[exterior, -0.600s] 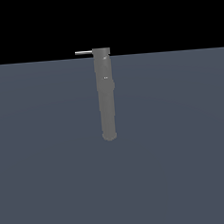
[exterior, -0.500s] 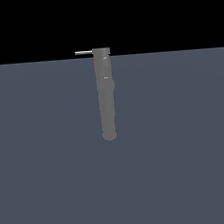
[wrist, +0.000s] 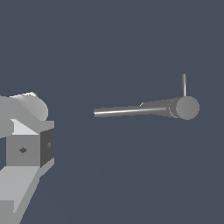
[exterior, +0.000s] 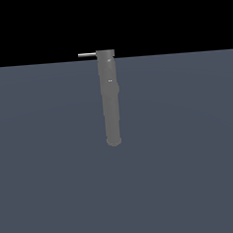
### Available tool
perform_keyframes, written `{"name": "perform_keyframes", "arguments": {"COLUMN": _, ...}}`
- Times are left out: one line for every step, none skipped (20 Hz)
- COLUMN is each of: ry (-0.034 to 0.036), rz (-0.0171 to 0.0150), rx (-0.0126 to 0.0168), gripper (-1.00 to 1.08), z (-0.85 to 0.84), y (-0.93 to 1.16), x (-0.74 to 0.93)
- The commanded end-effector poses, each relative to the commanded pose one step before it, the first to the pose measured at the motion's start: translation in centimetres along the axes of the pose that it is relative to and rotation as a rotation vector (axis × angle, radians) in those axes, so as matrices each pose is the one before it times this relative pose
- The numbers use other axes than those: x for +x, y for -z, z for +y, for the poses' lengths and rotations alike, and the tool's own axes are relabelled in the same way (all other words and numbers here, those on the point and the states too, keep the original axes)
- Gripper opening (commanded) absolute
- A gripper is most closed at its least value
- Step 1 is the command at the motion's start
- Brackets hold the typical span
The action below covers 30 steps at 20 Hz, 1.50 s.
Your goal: Turn on the faucet by rotating a designated handle.
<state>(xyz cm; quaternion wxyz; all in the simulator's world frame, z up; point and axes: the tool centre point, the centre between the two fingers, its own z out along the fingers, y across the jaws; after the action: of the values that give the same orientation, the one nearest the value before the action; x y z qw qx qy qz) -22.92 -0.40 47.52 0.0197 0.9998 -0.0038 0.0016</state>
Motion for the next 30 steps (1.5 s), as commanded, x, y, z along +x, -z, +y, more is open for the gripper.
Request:
{"name": "perform_keyframes", "arguments": {"ry": 0.00294, "rz": -0.00067, "rx": 0.00196, "gripper": -1.0, "z": -0.318, "y": -0.852, "x": 1.062}}
{"name": "perform_keyframes", "arguments": {"ry": 0.0014, "rz": -0.00004, "rx": 0.00095, "gripper": -1.0, "z": -0.15, "y": -0.394, "x": 0.513}}
{"name": "perform_keyframes", "arguments": {"ry": 0.00151, "rz": -0.00005, "rx": 0.00102, "gripper": -1.0, "z": -0.16, "y": -0.421, "x": 0.548}}
{"name": "perform_keyframes", "arguments": {"ry": 0.00162, "rz": -0.00005, "rx": 0.00109, "gripper": -1.0, "z": -0.17, "y": -0.446, "x": 0.582}}
{"name": "perform_keyframes", "arguments": {"ry": 0.00162, "rz": -0.00005, "rx": 0.00108, "gripper": -1.0, "z": -0.179, "y": -0.47, "x": 0.615}}
{"name": "perform_keyframes", "arguments": {"ry": 0.00182, "rz": -0.00005, "rx": 0.00121, "gripper": -1.0, "z": -0.189, "y": -0.493, "x": 0.647}}
{"name": "perform_keyframes", "arguments": {"ry": 0.00182, "rz": -0.00005, "rx": 0.0012, "gripper": -1.0, "z": -0.197, "y": -0.515, "x": 0.678}}
{"name": "perform_keyframes", "arguments": {"ry": 0.00191, "rz": -0.00006, "rx": 0.00126, "gripper": -1.0, "z": -0.205, "y": -0.537, "x": 0.708}}
{"name": "perform_keyframes", "arguments": {"ry": 0.00208, "rz": -0.00006, "rx": 0.00136, "gripper": -1.0, "z": -0.214, "y": -0.558, "x": 0.738}}
{"name": "perform_keyframes", "arguments": {"ry": 0.00209, "rz": -0.00006, "rx": 0.00136, "gripper": -1.0, "z": -0.22, "y": -0.575, "x": 0.763}}
{"name": "perform_keyframes", "arguments": {"ry": 0.00209, "rz": -0.00006, "rx": 0.00135, "gripper": -1.0, "z": -0.219, "y": -0.57, "x": 0.759}}
{"name": "perform_keyframes", "arguments": {"ry": 0.00209, "rz": -0.00006, "rx": 0.00135, "gripper": -1.0, "z": -0.216, "y": -0.562, "x": 0.751}}
{"name": "perform_keyframes", "arguments": {"ry": 0.00201, "rz": -0.00005, "rx": 0.00129, "gripper": -1.0, "z": -0.213, "y": -0.555, "x": 0.744}}
{"name": "perform_keyframes", "arguments": {"ry": 0.00202, "rz": -0.00005, "rx": 0.00129, "gripper": -1.0, "z": -0.211, "y": -0.549, "x": 0.737}}
{"name": "perform_keyframes", "arguments": {"ry": 0.00202, "rz": -0.00005, "rx": 0.00128, "gripper": -1.0, "z": -0.209, "y": -0.542, "x": 0.732}}
{"name": "perform_keyframes", "arguments": {"ry": 0.00202, "rz": -0.00005, "rx": 0.00128, "gripper": -1.0, "z": -0.207, "y": -0.537, "x": 0.727}}
{"name": "perform_keyframes", "arguments": {"ry": 0.00203, "rz": -0.00005, "rx": 0.00127, "gripper": -1.0, "z": -0.206, "y": -0.532, "x": 0.723}}
{"name": "perform_keyframes", "arguments": {"ry": 0.00194, "rz": -0.00005, "rx": 0.00121, "gripper": -1.0, "z": -0.203, "y": -0.527, "x": 0.719}}
{"name": "perform_keyframes", "arguments": {"ry": 0.00203, "rz": -0.00005, "rx": 0.00126, "gripper": -1.0, "z": -0.204, "y": -0.522, "x": 0.716}}
{"name": "perform_keyframes", "arguments": {"ry": 0.00195, "rz": -0.00005, "rx": 0.0012, "gripper": -1.0, "z": -0.201, "y": -0.518, "x": 0.714}}
{"name": "perform_keyframes", "arguments": {"ry": 0.00195, "rz": -0.00005, "rx": 0.00119, "gripper": -1.0, "z": -0.2, "y": -0.514, "x": 0.712}}
{"name": "perform_keyframes", "arguments": {"ry": 0.00196, "rz": -0.00005, "rx": 0.00118, "gripper": -1.0, "z": -0.199, "y": -0.51, "x": 0.71}}
{"name": "perform_keyframes", "arguments": {"ry": 0.00197, "rz": -0.00004, "rx": 0.00117, "gripper": -1.0, "z": -0.198, "y": -0.505, "x": 0.709}}
{"name": "perform_keyframes", "arguments": {"ry": 0.00188, "rz": -0.00004, "rx": 0.0011, "gripper": -1.0, "z": -0.195, "y": -0.501, "x": 0.708}}
{"name": "perform_keyframes", "arguments": {"ry": 0.00198, "rz": -0.00004, "rx": 0.00115, "gripper": -1.0, "z": -0.194, "y": -0.486, "x": 0.694}}
{"name": "perform_keyframes", "arguments": {"ry": 0.0018, "rz": -0.00004, "rx": 0.00103, "gripper": -1.0, "z": -0.181, "y": -0.459, "x": 0.658}}
{"name": "perform_keyframes", "arguments": {"ry": 0.0017, "rz": -0.00004, "rx": 0.00096, "gripper": -1.0, "z": -0.17, "y": -0.432, "x": 0.622}}
{"name": "perform_keyframes", "arguments": {"ry": 0.0016, "rz": -0.00003, "rx": 0.00089, "gripper": -1.0, "z": -0.16, "y": -0.405, "x": 0.587}}
{"name": "perform_keyframes", "arguments": {"ry": 0.00155, "rz": -0.00003, "rx": 0.00083, "gripper": -1.0, "z": -0.151, "y": -0.376, "x": 0.553}}
{"name": "perform_keyframes", "arguments": {"ry": 0.00137, "rz": -0.00003, "rx": 0.00071, "gripper": -1.0, "z": -0.138, "y": -0.347, "x": 0.519}}
